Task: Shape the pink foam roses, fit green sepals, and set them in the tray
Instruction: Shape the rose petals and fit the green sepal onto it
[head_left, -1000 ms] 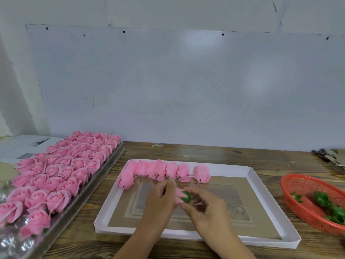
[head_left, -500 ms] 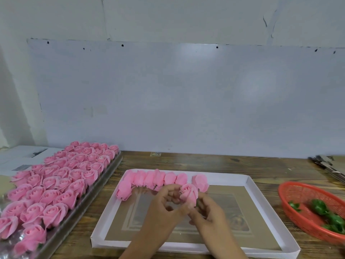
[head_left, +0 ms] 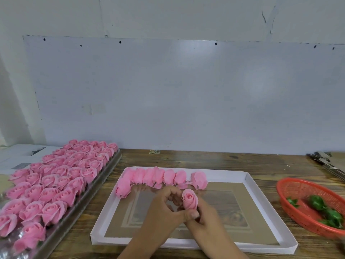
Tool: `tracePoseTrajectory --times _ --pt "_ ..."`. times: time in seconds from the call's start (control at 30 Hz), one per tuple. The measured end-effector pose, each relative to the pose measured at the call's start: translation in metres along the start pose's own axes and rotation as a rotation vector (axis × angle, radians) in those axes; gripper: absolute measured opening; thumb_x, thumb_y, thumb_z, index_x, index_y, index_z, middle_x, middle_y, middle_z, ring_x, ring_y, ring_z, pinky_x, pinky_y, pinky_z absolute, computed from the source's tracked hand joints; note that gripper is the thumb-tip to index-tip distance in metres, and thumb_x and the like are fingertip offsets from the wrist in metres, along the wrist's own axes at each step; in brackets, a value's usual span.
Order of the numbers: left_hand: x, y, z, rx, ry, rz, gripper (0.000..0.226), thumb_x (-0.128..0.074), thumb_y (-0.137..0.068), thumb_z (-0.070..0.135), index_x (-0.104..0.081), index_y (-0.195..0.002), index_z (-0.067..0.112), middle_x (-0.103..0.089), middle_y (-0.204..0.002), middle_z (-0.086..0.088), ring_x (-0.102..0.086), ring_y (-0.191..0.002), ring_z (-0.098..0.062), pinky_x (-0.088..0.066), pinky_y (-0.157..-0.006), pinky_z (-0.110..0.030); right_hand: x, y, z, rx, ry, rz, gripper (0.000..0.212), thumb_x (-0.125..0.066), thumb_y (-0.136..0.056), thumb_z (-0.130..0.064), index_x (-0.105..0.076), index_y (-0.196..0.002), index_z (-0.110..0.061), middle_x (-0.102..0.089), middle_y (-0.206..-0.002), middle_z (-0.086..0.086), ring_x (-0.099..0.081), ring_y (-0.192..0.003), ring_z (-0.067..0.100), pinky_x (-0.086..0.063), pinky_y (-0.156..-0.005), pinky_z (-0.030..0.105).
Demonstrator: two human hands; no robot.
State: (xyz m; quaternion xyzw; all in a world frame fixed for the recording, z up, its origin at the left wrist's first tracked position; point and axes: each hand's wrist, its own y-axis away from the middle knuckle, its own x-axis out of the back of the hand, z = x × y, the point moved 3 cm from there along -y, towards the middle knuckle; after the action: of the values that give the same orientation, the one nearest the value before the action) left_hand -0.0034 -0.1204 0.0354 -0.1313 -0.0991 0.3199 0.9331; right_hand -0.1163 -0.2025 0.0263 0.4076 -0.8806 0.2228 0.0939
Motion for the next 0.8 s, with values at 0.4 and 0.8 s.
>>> tracePoseTrajectory --times 0.4,0.8 --pt "-0.007 0.005 0.016 -0.102 0.036 -0.044 0.02 -0.077 -0.072 0.046 -0.078 -0.088 0.034 -0.076 -0.102 0.002 -0.071 -0.096 -0.012 -0.054 -0.084 -0.021 -0.009 0.003 -0.005 -0.023 0.13 -0.022 0.027 -0.064 -0.069 -0.042 -0.064 -0.096 -0.046 -0.069 -0.088 -0.027 -0.066 -0.082 -0.004 -0.048 -0.067 0.011" --pt "-0.007 0.006 0.016 -0.011 0.131 -0.112 0.049 -0.069 -0.075 0.072 -0.075 -0.108 0.036 -0.075 -0.11 0.005 -0.07 -0.101 -0.007 -0.053 -0.083 -0.017 -0.004 0.004 -0.006 -0.038 0.128 0.063 0.024 -0.074 -0.079 -0.028 -0.067 -0.1 -0.039 -0.071 -0.086 -0.023 -0.066 -0.082 -0.001 -0.047 -0.068 0.011"
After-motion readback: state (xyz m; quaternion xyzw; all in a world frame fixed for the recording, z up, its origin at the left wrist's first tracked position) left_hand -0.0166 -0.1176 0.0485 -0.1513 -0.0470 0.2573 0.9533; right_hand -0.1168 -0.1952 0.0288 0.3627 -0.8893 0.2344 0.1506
